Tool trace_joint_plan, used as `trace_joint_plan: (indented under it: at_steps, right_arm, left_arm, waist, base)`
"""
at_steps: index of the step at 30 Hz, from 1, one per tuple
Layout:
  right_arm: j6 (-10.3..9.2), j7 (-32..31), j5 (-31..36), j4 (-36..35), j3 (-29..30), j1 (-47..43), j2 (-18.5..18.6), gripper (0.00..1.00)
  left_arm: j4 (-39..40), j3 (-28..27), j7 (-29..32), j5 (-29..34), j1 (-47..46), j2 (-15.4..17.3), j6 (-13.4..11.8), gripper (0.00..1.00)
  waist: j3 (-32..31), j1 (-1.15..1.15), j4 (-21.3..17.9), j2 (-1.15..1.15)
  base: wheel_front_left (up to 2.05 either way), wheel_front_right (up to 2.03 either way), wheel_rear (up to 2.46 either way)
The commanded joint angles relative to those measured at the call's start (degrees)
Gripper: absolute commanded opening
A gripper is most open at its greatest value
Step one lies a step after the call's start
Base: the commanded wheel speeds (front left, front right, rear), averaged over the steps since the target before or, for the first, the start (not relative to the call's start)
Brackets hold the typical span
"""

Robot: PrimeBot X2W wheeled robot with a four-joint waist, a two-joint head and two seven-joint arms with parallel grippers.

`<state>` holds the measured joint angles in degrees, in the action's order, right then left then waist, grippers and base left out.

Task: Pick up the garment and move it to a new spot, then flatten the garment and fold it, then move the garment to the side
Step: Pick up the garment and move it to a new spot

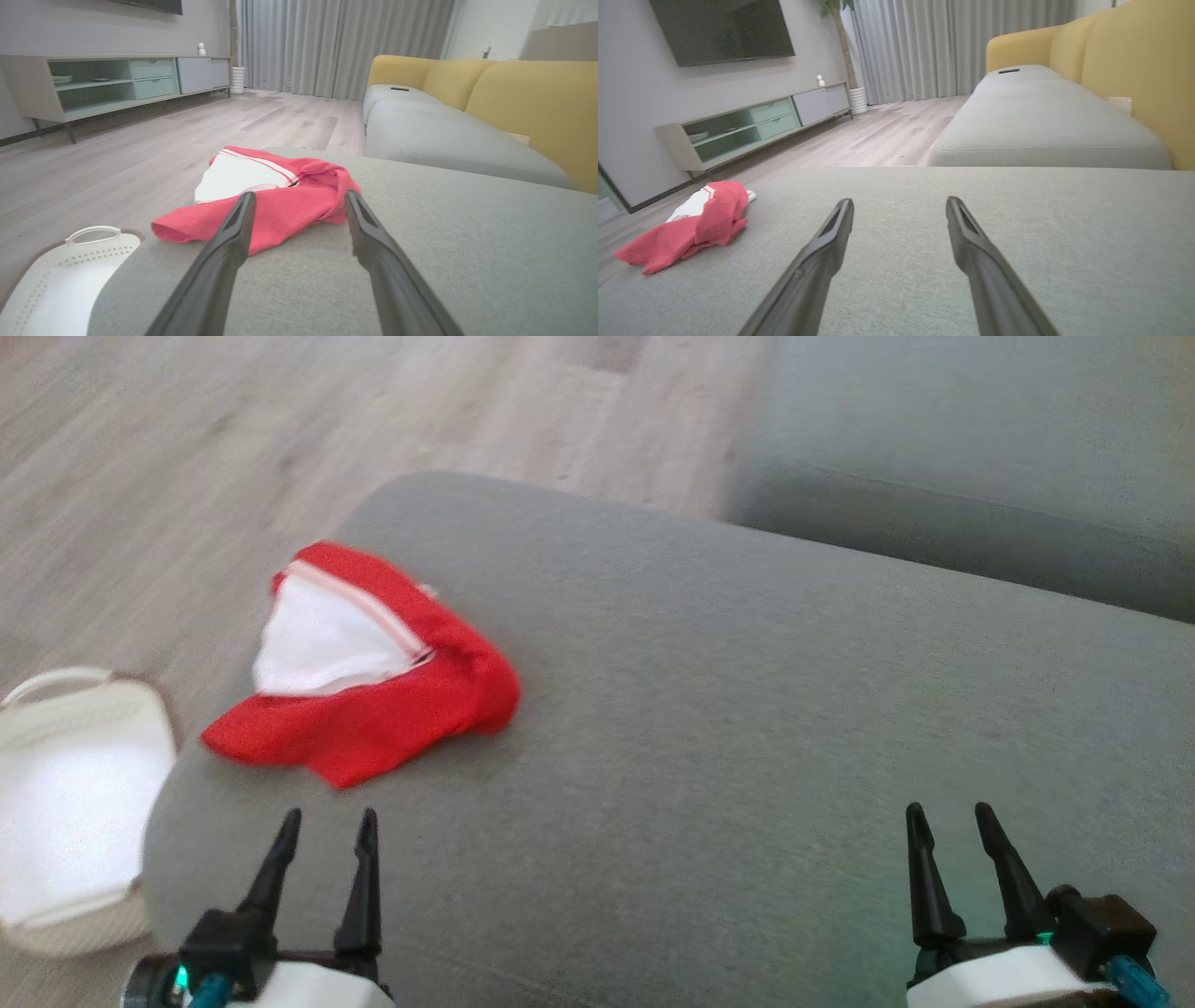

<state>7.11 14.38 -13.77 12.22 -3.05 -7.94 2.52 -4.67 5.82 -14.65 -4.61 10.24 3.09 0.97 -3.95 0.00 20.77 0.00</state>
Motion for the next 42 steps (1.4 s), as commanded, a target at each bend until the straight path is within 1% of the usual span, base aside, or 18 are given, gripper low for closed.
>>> trace_joint_plan:
  at_steps: [1, 3, 6, 9, 11, 14, 17, 20, 23, 27, 28, 31, 34, 35, 36, 37, 42]
  right_arm:
    - [0.37, 0.6, 0.7, -1.9, -1.0, 2.2, 0.4, 1.0]
    - [0.37, 0.6, 1.1, -1.9, -0.8, 2.7, 0.4, 1.0]
    - [0.37, 0.6, 2.0, -2.0, -0.8, 4.4, 1.3, 1.0]
    - [0.37, 0.6, 2.9, -1.7, -2.2, 6.3, 3.4, 1.0]
    - [0.37, 0.6, 3.4, -1.8, -2.5, 7.5, 5.3, 1.0]
    - [0.37, 0.6, 4.0, -2.4, -1.8, 9.0, 8.3, 1.0]
    - [0.37, 0.6, 4.5, -3.2, -1.5, 10.7, 11.0, 1.0]
    - [0.37, 0.3, 5.3, -4.2, -1.7, 12.9, 13.4, 1.0]
    - [0.37, -0.7, 5.5, -6.0, -1.5, 14.9, 15.0, 1.0]
    - [0.37, -2.4, 5.6, -8.9, -1.5, 16.2, 16.6, 1.0]
    - [0.37, -2.4, 5.6, -8.9, -1.5, 16.2, 16.6, 1.0]
    - [0.37, -3.5, 5.8, -11.0, -1.4, 16.6, 17.2, 1.0]
    - [0.37, -4.3, 6.0, -13.0, -0.8, 16.9, 17.5, 1.0]
    - [0.37, -4.5, 6.0, -13.5, -0.5, 16.8, 17.5, 1.0]
    - [0.37, -4.6, 6.1, -13.8, -0.2, 16.7, 17.5, 1.0]
    - [0.37, -4.7, 6.1, -14.1, 0.0, 16.5, 17.4, 1.0]
    - [0.37, -3.9, 5.8, -13.2, 0.0, 15.8, 16.0, 1.0]
  left_arm:
    - [2.6, -2.5, -0.3, 0.4, -4.0, -0.1, 0.2, 1.0]
    - [3.1, -3.0, -0.3, 0.8, -5.5, 0.6, 0.6, 1.0]
    - [3.8, -4.5, -0.3, 0.7, -10.0, 1.9, 1.6, 1.0]
    - [3.3, -6.9, -0.3, -0.6, -16.9, 3.8, 2.7, 1.0]
    - [1.3, -7.5, -0.3, -1.0, -22.3, 5.7, 3.8, 1.0]
    - [-6.0, -7.2, 0.5, -3.4, -31.2, 8.0, 5.3, 1.0]
    - [-16.2, -7.6, 4.8, -7.7, -40.6, 9.8, 6.0, 1.0]
    - [-27.5, -7.1, 8.8, -10.6, -49.1, 11.9, 6.3, 1.0]
    - [-37.9, -6.1, 12.2, -13.2, -56.1, 13.1, 6.5, 1.0]
    - [-49.1, -5.4, 15.4, -16.1, -62.8, 14.4, 6.5, 1.0]
    - [-49.1, -5.4, 15.4, -16.1, -62.8, 14.4, 6.5, 1.0]
    - [-54.9, -4.5, 17.2, -18.0, -65.8, 14.4, 6.5, 1.0]
    - [-59.0, -2.6, 19.1, -18.7, -67.2, 14.6, 6.5, 1.0]
    - [-60.0, -1.3, 19.8, -18.4, -67.3, 14.5, 6.5, 0.94]
    - [-60.8, -0.4, 20.3, -18.6, -67.4, 14.4, 6.5, 0.42]
    - [-61.3, 0.1, 20.0, -18.9, -67.4, 14.4, 6.5, 0.0]
    - [-61.4, 2.3, 14.7, -21.2, -67.1, 14.9, 6.5, 0.0]
  waist:
    - [2.4, 0.0, 4.9, 0.0]
    - [3.7, 0.0, 6.1, 0.0]
    - [6.9, 0.0, 6.6, 0.0]
    - [10.6, 0.0, 5.9, 0.0]
    - [13.2, 0.0, 5.4, 0.0]
    - [17.3, 0.0, 4.7, 0.0]
    - [21.3, 0.0, 3.6, 0.0]
    - [25.0, 0.0, 1.9, 0.0]
    - [28.2, 0.0, 0.3, 0.0]
    - [31.6, 0.0, -1.5, 0.0]
    - [31.6, 0.0, -1.5, 0.0]
    - [33.6, 0.0, -2.6, 0.0]
    - [34.8, 0.0, -3.4, 0.0]
    - [35.0, 0.0, -3.5, 0.0]
    - [35.0, 0.0, -3.5, 0.0]
    - [35.0, 0.0, -3.6, 0.0]
    - [32.5, 0.0, -3.9, 0.0]
  base:
    - [0.0, 0.0, 0.0]
    - [0.0, 0.0, 0.0]
    - [0.0, 0.0, 0.0]
    - [0.0, 0.0, 0.0]
    - [0.0, 0.0, 0.0]
    - [0.0, 0.0, 0.0]
    - [0.0, 0.0, 0.0]
    - [0.0, 0.0, 0.0]
    - [0.0, 0.0, 0.0]
    - [0.0, 0.0, 0.0]
    - [0.0, 0.0, 0.0]
    - [0.0, 0.0, 0.0]
    - [0.0, 0.0, 0.0]
    - [0.0, 0.0, 0.0]
    - [0.0, 0.0, 0.0]
    - [0.0, 0.0, 0.0]
    - [0.0, 0.0, 0.0]
